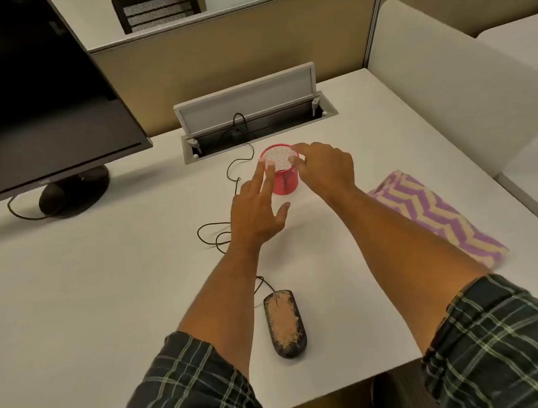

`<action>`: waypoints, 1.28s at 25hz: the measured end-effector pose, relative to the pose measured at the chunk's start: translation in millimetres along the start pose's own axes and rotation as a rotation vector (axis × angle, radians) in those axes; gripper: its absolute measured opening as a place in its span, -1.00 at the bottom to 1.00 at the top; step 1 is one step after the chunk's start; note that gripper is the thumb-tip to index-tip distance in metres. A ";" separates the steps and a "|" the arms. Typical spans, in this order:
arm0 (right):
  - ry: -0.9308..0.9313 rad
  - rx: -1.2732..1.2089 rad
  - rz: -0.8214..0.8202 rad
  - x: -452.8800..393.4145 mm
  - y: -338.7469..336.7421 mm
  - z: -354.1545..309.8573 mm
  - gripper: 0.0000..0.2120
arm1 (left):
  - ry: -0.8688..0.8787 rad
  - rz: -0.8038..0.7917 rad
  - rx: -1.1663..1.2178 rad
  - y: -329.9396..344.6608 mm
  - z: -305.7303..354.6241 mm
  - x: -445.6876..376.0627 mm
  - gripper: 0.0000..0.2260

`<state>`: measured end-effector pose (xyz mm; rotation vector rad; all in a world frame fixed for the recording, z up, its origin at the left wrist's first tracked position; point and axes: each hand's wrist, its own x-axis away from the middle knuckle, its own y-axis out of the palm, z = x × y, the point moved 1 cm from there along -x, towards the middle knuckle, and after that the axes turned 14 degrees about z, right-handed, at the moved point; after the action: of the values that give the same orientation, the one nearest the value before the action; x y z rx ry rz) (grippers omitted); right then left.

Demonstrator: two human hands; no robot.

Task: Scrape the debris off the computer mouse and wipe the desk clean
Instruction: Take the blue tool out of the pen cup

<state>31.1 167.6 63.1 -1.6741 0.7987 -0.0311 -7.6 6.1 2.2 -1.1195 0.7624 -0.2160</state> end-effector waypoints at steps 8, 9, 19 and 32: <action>0.117 0.004 -0.071 -16.1 22.3 0.0 -0.65 | 0.012 -0.104 -0.010 11.0 1.5 -2.9 -0.28; 0.134 -0.015 -0.071 -17.5 24.3 -0.6 -0.67 | 0.002 -0.109 -0.001 11.1 1.4 -3.0 -0.28; 0.377 -0.411 0.106 -2.9 21.4 1.1 -0.79 | 0.006 -0.182 -0.062 4.4 3.1 -6.9 -0.22; 0.838 -0.830 0.113 59.8 -20.6 30.9 -0.91 | -0.433 -0.110 0.319 -38.9 42.7 -19.3 -0.52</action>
<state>100.0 164.3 48.9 -2.4225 1.6942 -0.3873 14.1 29.9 53.9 -0.8620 0.2688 -0.1719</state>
